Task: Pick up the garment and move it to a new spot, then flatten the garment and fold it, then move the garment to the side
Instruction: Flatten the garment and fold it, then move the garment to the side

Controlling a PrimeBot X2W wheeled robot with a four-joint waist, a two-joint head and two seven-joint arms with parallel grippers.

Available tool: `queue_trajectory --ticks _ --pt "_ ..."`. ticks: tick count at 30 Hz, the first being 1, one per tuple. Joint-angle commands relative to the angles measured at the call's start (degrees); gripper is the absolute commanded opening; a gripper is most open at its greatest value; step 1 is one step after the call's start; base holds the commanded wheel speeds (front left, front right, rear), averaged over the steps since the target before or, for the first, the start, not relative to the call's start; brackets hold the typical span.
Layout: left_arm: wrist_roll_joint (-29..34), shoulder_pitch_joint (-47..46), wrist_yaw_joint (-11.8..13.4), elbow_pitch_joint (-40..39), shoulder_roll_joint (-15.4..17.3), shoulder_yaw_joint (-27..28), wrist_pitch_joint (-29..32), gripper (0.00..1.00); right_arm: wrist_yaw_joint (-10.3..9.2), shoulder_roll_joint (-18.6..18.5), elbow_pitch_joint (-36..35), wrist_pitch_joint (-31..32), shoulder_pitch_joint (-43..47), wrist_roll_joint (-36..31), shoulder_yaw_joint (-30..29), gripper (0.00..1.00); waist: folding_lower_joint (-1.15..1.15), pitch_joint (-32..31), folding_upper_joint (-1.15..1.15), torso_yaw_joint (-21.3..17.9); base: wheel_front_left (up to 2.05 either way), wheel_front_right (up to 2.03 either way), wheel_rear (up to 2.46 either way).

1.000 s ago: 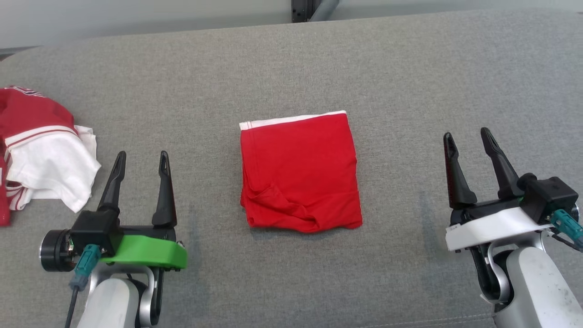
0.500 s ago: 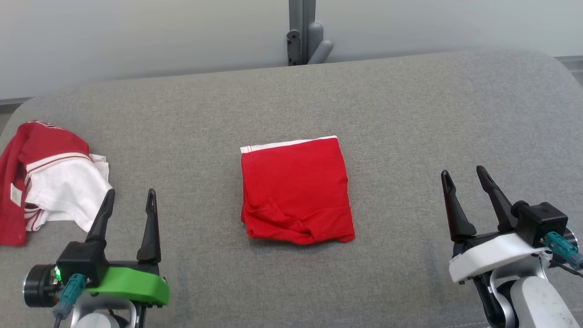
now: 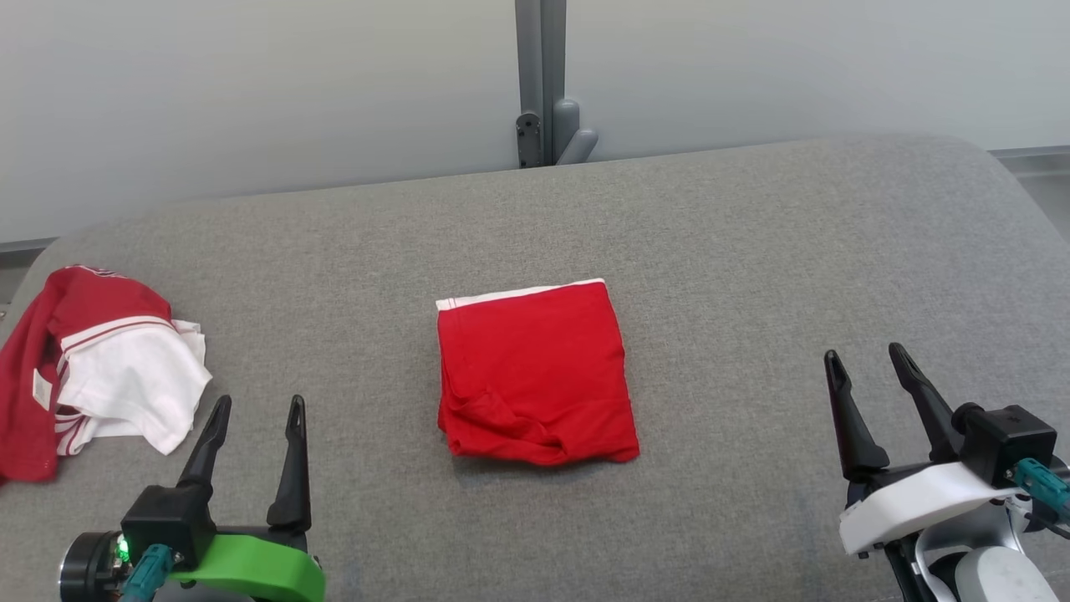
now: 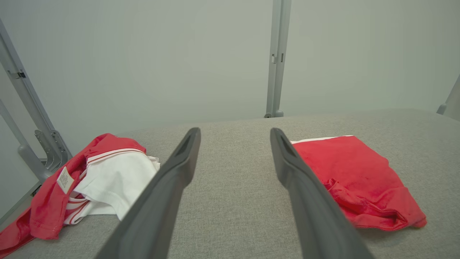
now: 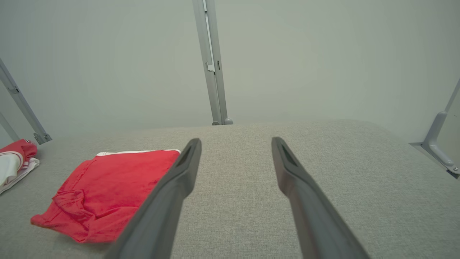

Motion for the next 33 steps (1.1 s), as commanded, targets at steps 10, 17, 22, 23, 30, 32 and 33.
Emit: queue_trajectory --ticks 10,17,22,23,30,32,33 --pt "-0.18 0.6 0.87 -0.89 0.88 -0.13 0.58 1.0 0.0 0.4 -1.66 1.32 1.13 -0.98 -0.59 1.0 0.0 -0.31 0.0 -0.09 0.0 0.0 0.0" --pt "-0.31 0.09 1.3 -0.73 0.94 -0.22 0.3 1.0 0.0 0.67 -1.58 1.25 0.71 -0.99 -0.56 1.0 0.0 -0.24 0.0 0.13 0.0 0.0 0.0" --pt "-0.59 -0.18 1.19 -0.17 1.12 -0.18 -0.06 1.0 0.0 0.4 -0.98 0.78 0.41 -0.6 -0.33 1.0 0.0 -0.08 0.0 0.2 0.0 0.0 0.0" --pt "-0.68 -0.19 1.17 -0.1 1.14 -0.22 -0.04 1.0 0.0 0.35 -0.91 0.74 0.38 -0.55 -0.29 1.0 0.0 -0.07 0.0 0.21 0.0 0.0 0.0" --pt "-0.69 -0.88 1.54 -0.75 1.1 -0.62 0.22 1.0 0.0 0.06 -0.55 0.31 0.0 -0.61 -0.61 1.0 0.0 0.52 0.0 0.69 0.0 0.0 0.0" --pt "-0.71 -1.63 1.22 -0.86 1.1 -0.85 0.03 1.0 0.0 0.06 -0.41 0.3 -0.41 -0.66 -0.95 1.0 0.0 1.27 0.0 1.39 0.0 0.0 0.0" --pt "-0.68 -2.16 1.11 -0.95 1.0 -0.94 -0.11 1.0 0.0 0.02 -0.35 0.33 -0.78 -0.63 -1.06 1.0 0.0 1.84 0.0 1.86 0.0 0.0 0.0"
